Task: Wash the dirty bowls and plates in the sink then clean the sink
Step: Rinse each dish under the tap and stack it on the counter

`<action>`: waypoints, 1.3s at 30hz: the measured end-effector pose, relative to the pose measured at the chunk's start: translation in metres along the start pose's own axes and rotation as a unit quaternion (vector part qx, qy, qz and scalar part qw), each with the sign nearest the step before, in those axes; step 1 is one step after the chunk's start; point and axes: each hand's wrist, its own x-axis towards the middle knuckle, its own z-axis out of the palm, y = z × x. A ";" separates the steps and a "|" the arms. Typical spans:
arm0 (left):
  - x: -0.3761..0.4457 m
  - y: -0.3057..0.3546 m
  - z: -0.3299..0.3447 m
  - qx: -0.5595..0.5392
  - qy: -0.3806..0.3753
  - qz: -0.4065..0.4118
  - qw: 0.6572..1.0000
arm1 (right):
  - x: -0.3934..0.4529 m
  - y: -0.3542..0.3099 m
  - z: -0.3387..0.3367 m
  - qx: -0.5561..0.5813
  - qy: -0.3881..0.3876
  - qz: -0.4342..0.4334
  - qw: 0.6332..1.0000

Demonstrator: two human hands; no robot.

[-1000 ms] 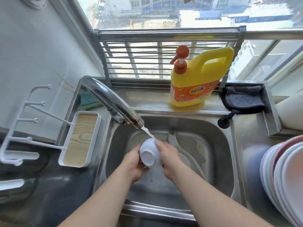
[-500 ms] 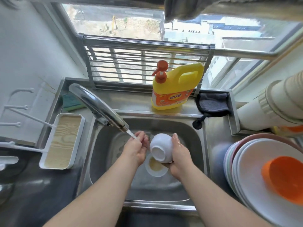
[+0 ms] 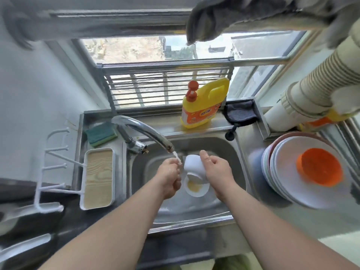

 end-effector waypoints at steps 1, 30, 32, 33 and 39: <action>-0.002 0.004 -0.004 -0.008 0.000 0.000 1.000 | -0.005 -0.003 0.001 -0.012 0.005 -0.005 1.000; -0.043 0.004 -0.065 0.033 0.029 0.141 0.989 | 0.023 -0.034 0.075 -0.111 -0.274 0.044 0.954; -0.039 0.001 -0.062 0.018 0.022 0.121 0.992 | 0.031 -0.035 0.074 -0.158 -0.274 0.017 0.949; -0.039 0.003 -0.056 0.004 0.020 0.114 0.993 | 0.034 -0.036 0.071 -0.171 -0.270 0.007 0.948; -0.022 0.001 0.000 -0.165 0.041 0.133 0.976 | 0.039 -0.041 0.037 -0.105 -0.227 0.060 0.966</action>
